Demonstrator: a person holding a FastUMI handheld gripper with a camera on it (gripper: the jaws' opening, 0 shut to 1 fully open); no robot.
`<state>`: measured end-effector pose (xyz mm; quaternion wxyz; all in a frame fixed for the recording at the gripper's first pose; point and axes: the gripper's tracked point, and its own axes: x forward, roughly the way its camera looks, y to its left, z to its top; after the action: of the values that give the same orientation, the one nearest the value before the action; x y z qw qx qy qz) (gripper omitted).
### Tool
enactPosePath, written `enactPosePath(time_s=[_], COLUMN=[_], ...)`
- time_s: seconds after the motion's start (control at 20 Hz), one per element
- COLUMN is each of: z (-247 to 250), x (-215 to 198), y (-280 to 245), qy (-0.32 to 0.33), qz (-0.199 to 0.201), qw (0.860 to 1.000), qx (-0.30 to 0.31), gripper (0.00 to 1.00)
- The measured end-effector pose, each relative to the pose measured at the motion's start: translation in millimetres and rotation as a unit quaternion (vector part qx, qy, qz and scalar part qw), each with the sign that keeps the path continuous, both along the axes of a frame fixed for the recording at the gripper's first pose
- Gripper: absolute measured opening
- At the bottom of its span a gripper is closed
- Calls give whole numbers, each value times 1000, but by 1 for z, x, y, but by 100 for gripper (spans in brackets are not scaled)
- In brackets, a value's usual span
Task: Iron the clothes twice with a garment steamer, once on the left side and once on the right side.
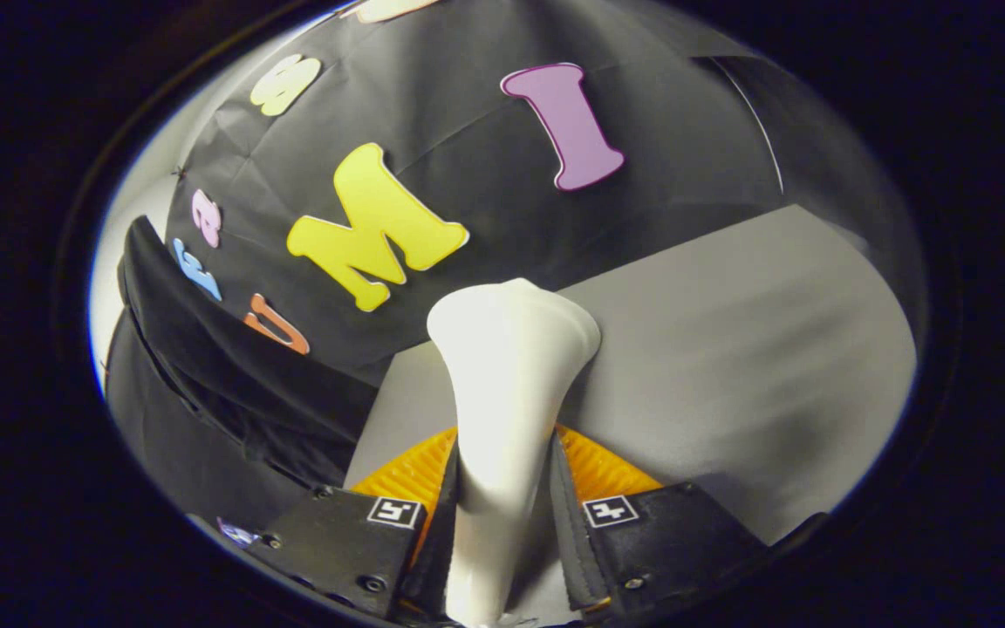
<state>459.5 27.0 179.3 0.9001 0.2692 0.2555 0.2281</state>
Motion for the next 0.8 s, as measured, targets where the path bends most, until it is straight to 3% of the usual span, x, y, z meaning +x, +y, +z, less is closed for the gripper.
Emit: enactPosePath(time_s=[0.15, 0.5, 0.8], z=[8, 56, 109], x=[-5, -53, -120], y=[3, 3, 14], qy=[-16, -103, -208], qz=[6, 6, -54], qw=[1000, 994, 977], qx=[25, 41, -5], gripper=[46, 43, 43])
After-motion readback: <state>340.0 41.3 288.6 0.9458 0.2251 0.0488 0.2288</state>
